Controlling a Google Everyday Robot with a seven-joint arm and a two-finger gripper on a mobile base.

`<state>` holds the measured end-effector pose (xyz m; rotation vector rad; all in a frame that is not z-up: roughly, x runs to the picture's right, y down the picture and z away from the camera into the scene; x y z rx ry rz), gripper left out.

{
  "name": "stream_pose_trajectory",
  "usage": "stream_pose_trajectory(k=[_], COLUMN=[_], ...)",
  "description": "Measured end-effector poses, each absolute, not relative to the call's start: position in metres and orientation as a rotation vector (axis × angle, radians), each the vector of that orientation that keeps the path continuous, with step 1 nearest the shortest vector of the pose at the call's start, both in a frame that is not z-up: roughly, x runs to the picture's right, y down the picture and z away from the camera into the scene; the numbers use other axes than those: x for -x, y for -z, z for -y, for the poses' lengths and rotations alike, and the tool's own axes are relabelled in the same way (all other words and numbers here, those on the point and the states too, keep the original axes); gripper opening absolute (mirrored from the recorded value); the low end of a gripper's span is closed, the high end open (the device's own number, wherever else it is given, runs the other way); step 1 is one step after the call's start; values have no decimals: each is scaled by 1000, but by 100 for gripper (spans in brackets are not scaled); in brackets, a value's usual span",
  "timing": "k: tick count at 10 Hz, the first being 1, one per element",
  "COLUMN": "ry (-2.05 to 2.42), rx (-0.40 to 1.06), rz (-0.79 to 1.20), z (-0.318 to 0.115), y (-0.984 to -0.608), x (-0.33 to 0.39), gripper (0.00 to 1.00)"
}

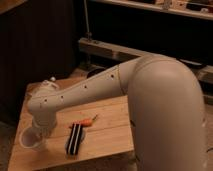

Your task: Pick up the ceramic cup

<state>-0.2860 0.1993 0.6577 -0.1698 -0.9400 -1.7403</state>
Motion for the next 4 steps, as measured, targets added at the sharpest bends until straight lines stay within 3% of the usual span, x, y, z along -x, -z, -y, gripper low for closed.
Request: stream_pose_trajectory(k=[4], ry=[1784], rx=[53], rz=[991], z=[-185], y=[-639], x=[294], gripper=[0])
